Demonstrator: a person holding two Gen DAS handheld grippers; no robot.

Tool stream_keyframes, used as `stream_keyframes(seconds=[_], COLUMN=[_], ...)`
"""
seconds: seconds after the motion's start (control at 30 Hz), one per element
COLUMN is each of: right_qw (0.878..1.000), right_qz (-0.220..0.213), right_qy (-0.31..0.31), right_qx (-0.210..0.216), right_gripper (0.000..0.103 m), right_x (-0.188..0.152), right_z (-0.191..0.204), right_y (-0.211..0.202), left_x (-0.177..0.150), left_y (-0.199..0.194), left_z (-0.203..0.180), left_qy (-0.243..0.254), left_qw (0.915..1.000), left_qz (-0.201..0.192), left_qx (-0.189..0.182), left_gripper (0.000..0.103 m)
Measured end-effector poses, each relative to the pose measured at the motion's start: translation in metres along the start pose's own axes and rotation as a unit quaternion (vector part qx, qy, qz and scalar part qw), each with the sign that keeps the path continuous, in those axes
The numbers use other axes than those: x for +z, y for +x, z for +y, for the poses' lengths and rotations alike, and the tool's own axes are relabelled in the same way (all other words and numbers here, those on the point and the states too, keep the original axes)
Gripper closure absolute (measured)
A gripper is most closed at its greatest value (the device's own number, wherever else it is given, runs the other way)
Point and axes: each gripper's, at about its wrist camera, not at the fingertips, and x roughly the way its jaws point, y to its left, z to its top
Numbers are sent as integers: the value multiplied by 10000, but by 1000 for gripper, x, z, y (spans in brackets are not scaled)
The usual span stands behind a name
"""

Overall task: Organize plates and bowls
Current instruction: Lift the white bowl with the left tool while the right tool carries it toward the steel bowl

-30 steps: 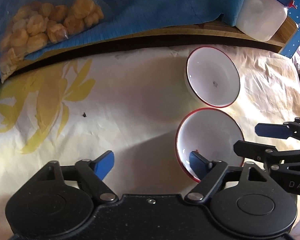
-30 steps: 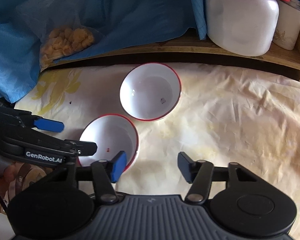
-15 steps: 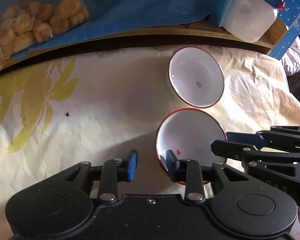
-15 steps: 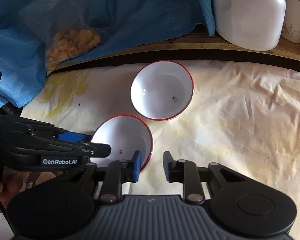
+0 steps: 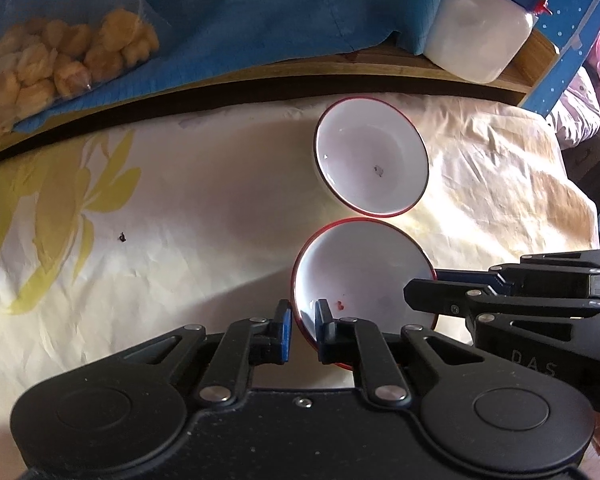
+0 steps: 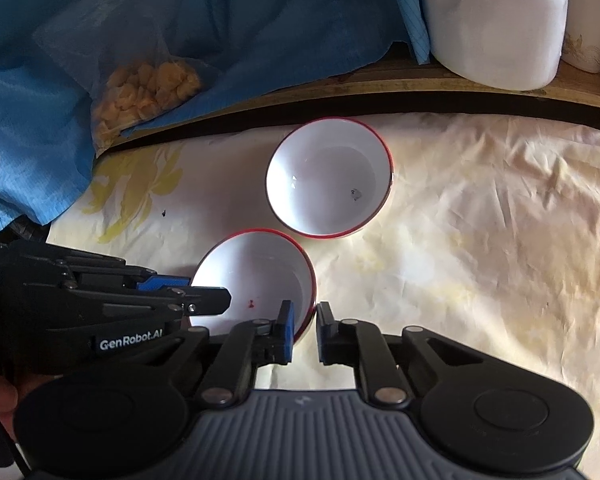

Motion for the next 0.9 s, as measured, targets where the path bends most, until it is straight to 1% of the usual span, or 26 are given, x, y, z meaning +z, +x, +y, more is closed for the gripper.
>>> stream_keyframes(seconds=[0.13, 0.27, 0.43, 0.53, 0.67, 0.9], right_qw=[10000, 9998, 9996, 9995, 9992, 9988], right_qz=[-9, -18, -89, -160, -235, -313], right_qy=[86, 197, 235, 255, 275, 368], right_qx=[-26, 29, 94, 115, 149, 108], right_gripper=[91, 91, 91, 91, 91, 91], right_x=[0, -1, -3, -4, -5, -12], right_z=[1, -1, 0, 0, -2, -7], right_y=[0, -1, -9, -17, -33, -58], left_x=[-2, -3, -3, -3, -3, -6], left_y=[-2, -7, -22, -32, -46, -61], left_z=[2, 8, 9, 9, 8, -7], left_qy=[-11, -145, -123, -120, -113, 114], left_qw=[10000, 9999, 9997, 9995, 9989, 9981], left_qz=[-34, -71, -228, -305, -419, -495], left_qx=[27, -9, -12, -52, -202, -342], left_gripper=[92, 92, 92, 92, 92, 92])
